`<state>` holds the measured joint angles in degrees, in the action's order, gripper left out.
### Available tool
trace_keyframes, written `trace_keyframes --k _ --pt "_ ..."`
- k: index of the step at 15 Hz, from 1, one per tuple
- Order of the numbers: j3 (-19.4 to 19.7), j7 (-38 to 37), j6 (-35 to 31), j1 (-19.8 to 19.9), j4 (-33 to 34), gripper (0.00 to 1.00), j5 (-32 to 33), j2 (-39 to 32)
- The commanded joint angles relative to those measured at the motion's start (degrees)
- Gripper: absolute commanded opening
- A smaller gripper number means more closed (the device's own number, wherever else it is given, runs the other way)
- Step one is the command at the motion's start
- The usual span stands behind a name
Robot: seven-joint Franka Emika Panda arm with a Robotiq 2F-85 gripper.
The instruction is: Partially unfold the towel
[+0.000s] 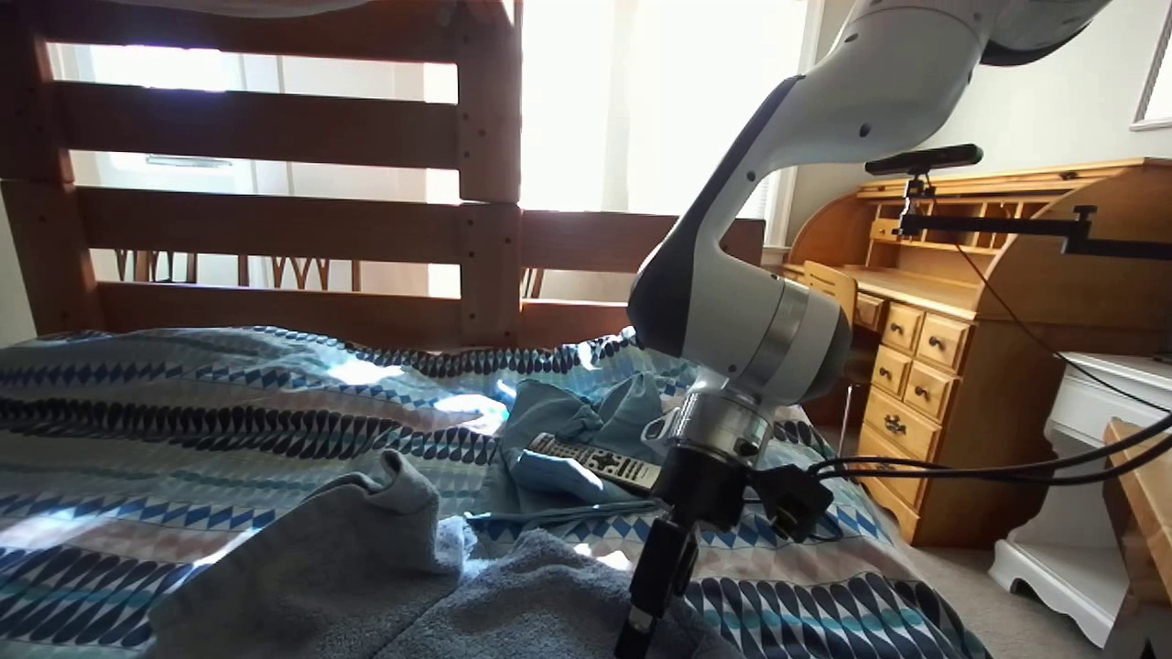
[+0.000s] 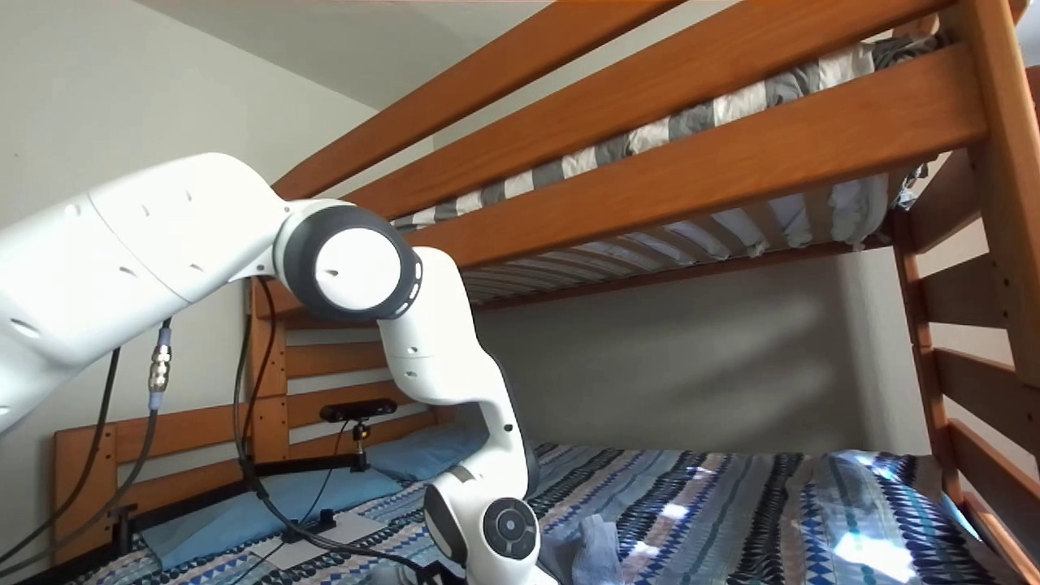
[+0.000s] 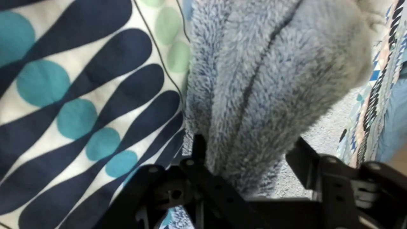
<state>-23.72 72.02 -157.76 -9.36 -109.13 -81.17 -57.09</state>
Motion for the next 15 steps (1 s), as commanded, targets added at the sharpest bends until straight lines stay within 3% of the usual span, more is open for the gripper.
trace_keyframes --k 1,6,8,10,12,15 --pt "0.9 -2.04 2.39 -0.74 2.35 0.37 3.1 -1.36" --pt "0.83 -1.17 4.33 0.13 2.11 0.02 3.77 -0.43" --pt "1.06 -1.24 5.46 0.29 1.98 0.04 4.25 -0.03" --pt "4.37 -3.77 9.14 -1.91 1.5 0.02 5.56 1.38" --pt "7.51 -8.04 11.69 -3.34 0.4 0.04 10.47 3.52" --pt "13.76 -21.25 13.09 -7.55 -1.1 0.04 22.66 7.62"
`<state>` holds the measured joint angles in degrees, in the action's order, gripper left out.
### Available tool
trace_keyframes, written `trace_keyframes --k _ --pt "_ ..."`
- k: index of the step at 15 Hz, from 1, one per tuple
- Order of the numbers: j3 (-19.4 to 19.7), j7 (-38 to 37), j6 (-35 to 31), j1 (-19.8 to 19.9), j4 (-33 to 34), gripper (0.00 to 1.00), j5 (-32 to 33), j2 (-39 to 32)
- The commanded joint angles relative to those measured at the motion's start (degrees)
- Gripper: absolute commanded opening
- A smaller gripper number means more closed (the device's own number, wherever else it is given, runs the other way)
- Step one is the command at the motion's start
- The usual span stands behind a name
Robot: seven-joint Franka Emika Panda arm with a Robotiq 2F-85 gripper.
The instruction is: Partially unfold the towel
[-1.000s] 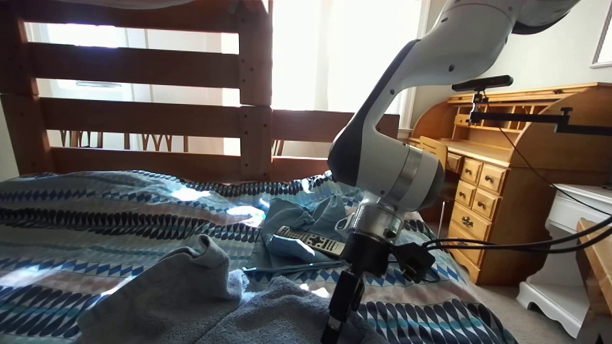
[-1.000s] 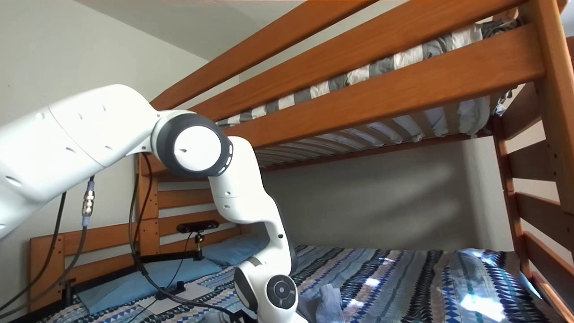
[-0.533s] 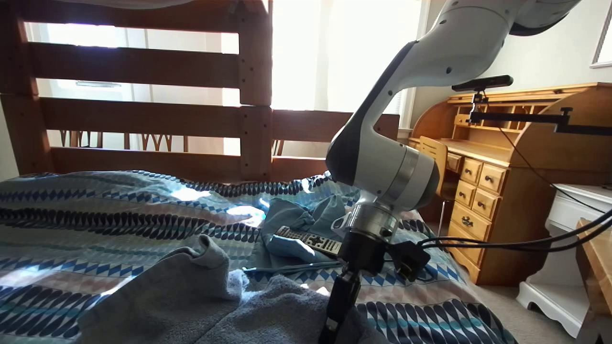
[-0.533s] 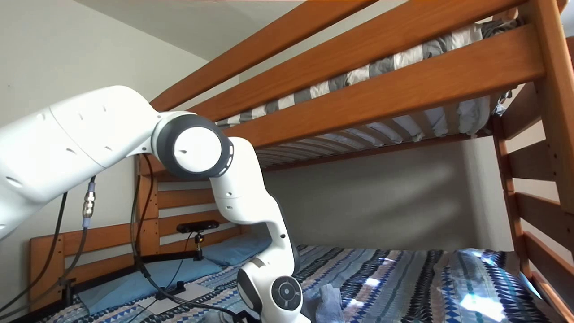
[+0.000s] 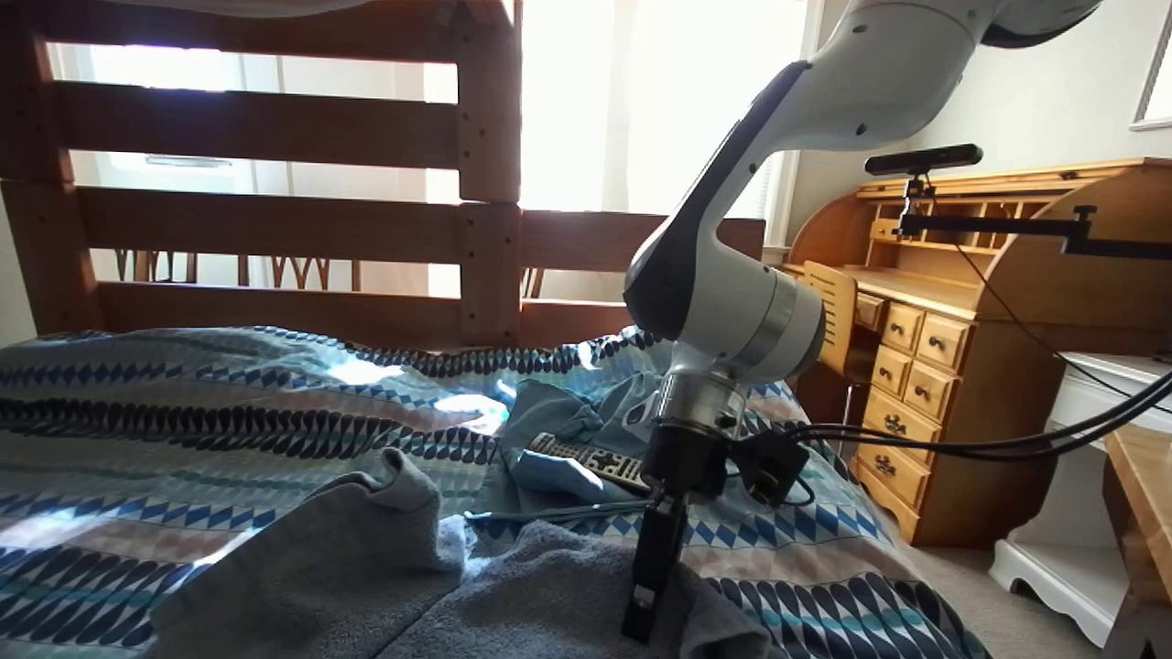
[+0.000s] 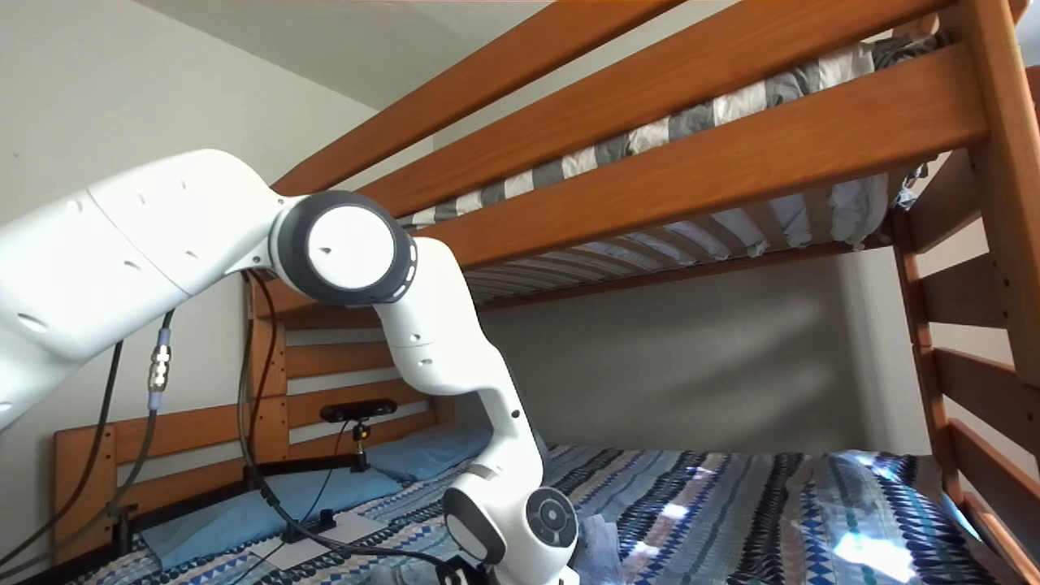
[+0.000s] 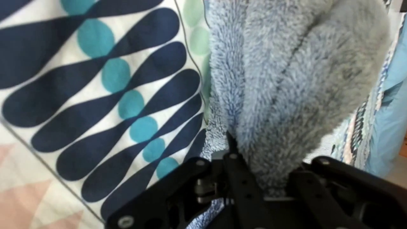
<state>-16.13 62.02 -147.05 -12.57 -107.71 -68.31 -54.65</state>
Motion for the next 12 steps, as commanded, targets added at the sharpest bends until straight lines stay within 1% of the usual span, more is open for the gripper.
trace_keyframes --k 1,4,5,6,8,10,12 --pt "9.19 -15.28 4.16 -7.36 -1.46 0.04 12.5 6.12" --pt "15.82 -27.49 8.04 -12.67 1.04 0.04 23.67 8.54" --pt "15.41 -31.76 8.31 -11.88 2.0 0.04 28.82 8.83" --pt "16.15 -35.54 9.44 -12.28 3.25 0.04 33.0 9.16" --pt "16.11 -42.96 12.77 -11.49 6.09 0.04 41.91 9.24" --pt "13.15 -49.02 15.42 -8.05 9.4 0.04 50.29 8.41" --pt "12.05 -52.31 19.41 -6.44 13.14 0.04 55.04 7.13"
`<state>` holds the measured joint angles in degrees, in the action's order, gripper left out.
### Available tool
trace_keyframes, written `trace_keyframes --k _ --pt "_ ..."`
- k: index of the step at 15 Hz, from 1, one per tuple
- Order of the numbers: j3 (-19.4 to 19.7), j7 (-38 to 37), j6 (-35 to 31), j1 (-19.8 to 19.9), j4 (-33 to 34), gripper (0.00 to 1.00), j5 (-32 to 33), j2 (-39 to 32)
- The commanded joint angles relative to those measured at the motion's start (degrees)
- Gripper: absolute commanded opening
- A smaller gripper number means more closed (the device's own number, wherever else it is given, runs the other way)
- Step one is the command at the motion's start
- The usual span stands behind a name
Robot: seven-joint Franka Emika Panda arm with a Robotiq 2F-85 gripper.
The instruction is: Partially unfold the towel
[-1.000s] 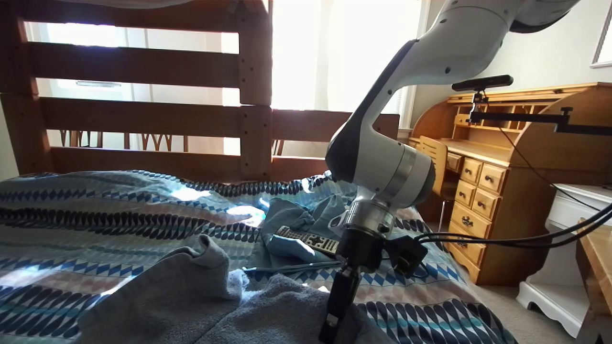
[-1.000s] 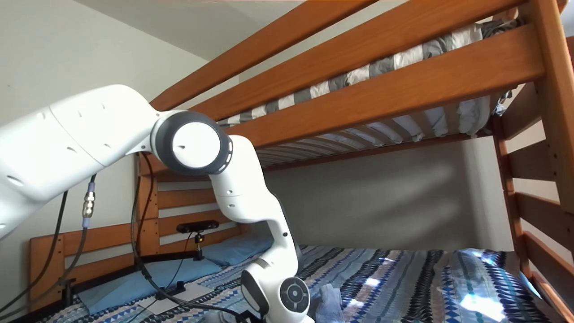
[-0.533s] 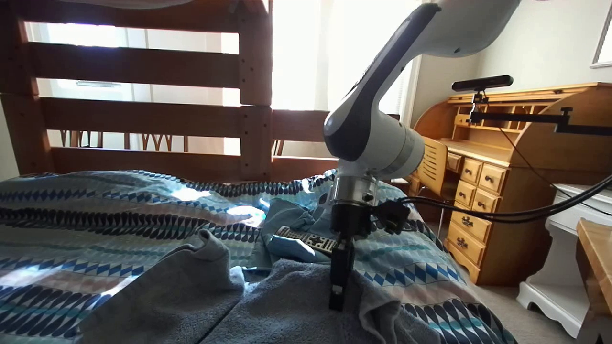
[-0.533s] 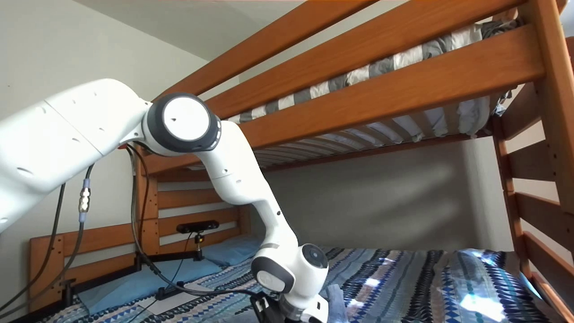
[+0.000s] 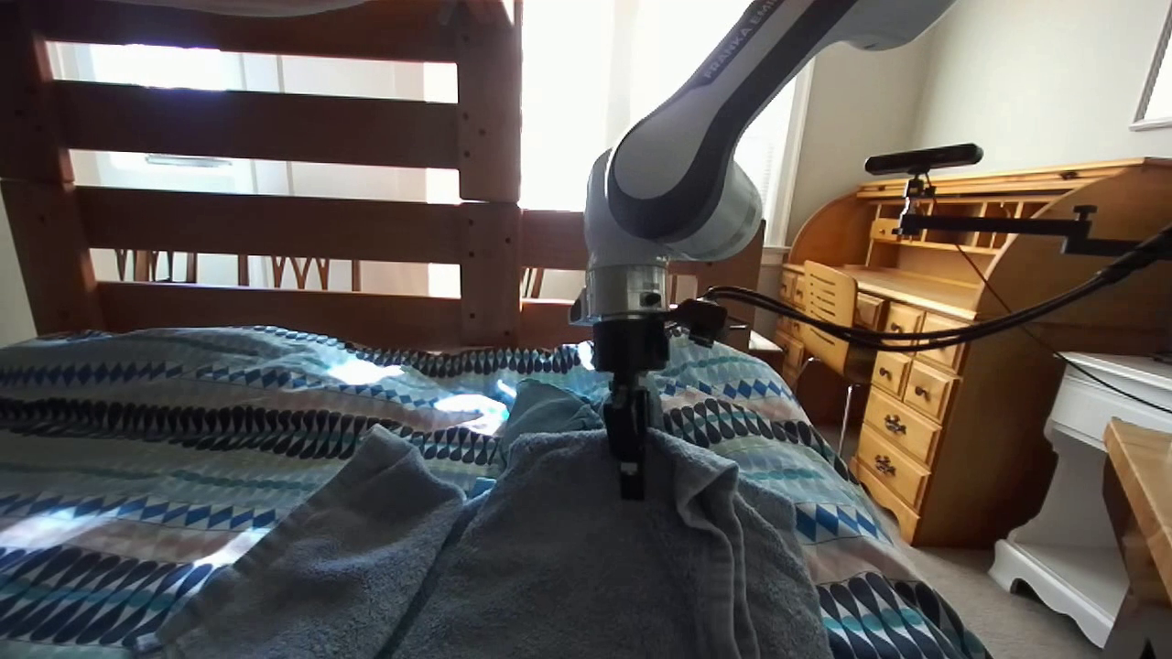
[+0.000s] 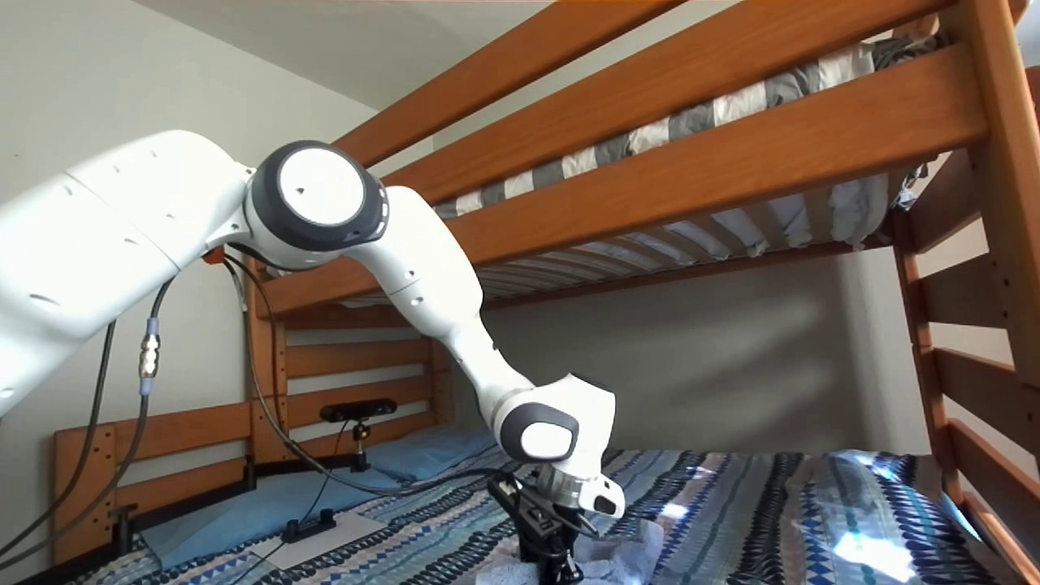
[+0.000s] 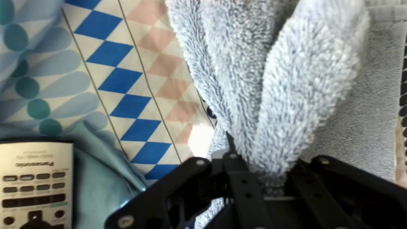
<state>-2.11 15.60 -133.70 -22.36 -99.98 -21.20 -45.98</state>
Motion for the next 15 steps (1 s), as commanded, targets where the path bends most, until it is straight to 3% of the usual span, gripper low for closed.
trace_keyframes --k 1,5,9,10,15 --pt "-2.32 -7.04 7.96 3.93 7.07 0.04 9.97 -2.08" --pt "-3.0 -9.28 14.3 5.19 13.49 0.04 15.67 -4.98" --pt "-2.48 -9.45 12.71 4.52 18.25 0.04 20.86 -8.59" --pt "-1.76 -6.45 12.15 7.18 15.92 0.04 21.91 -7.36" --pt "-1.45 -4.86 9.85 10.71 16.2 0.04 24.34 -8.35"
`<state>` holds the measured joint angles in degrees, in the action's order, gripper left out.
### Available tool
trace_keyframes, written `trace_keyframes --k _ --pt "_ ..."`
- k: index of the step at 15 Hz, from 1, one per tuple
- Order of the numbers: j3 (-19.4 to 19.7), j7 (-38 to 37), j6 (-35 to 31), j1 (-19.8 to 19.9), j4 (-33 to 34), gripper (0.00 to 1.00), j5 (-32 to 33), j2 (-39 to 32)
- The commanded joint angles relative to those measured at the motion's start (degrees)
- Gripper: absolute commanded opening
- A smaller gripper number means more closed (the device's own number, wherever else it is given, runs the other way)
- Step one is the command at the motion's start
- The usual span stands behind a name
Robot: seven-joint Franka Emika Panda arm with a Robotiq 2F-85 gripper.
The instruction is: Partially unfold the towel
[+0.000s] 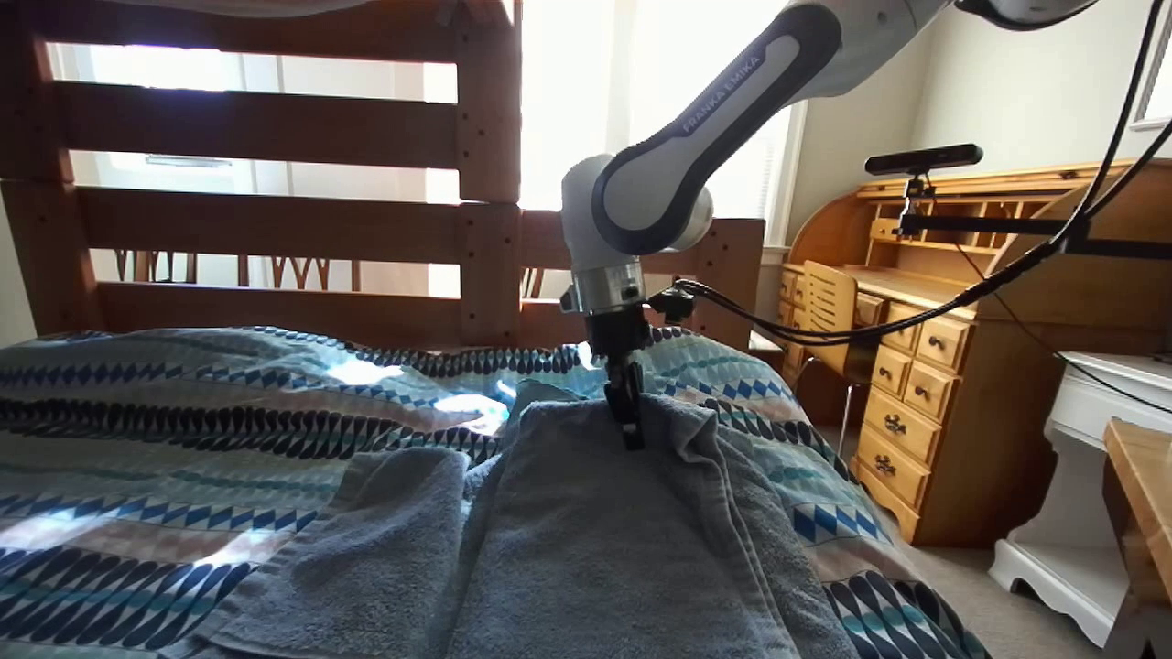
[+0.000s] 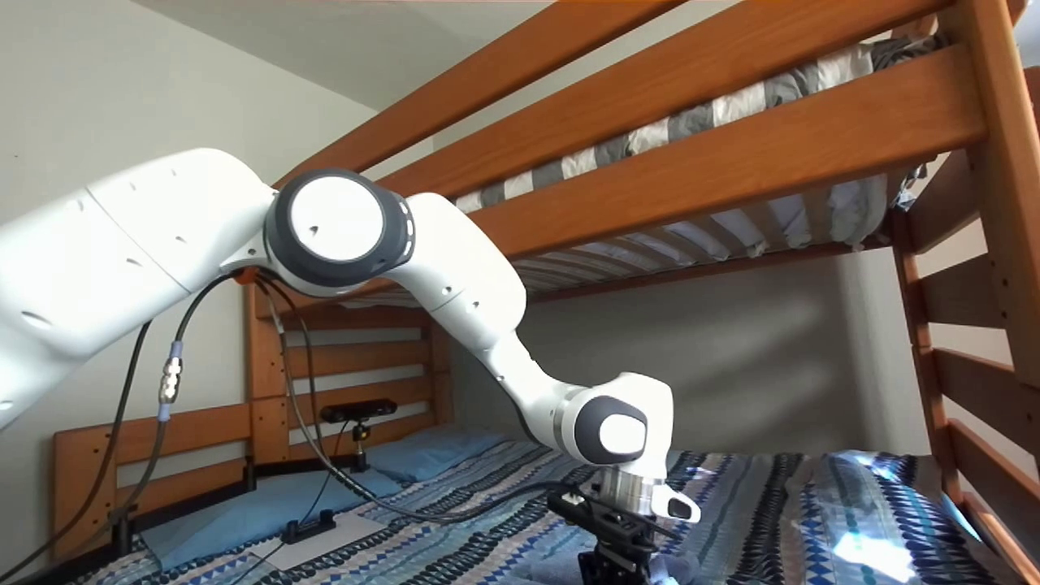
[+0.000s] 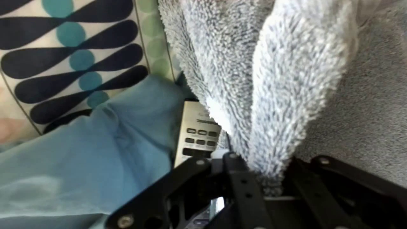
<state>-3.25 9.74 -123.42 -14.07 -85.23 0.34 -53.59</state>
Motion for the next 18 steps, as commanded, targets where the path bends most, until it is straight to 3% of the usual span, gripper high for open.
trace_keyframes --k 1,9,18 --pt "-0.69 1.7 -0.77 3.05 1.55 0.04 2.65 -0.86" --pt "-1.34 3.56 -3.2 2.36 2.46 0.04 6.19 -0.51" --pt "-2.68 5.37 3.94 -0.46 13.65 0.04 9.13 -1.85"
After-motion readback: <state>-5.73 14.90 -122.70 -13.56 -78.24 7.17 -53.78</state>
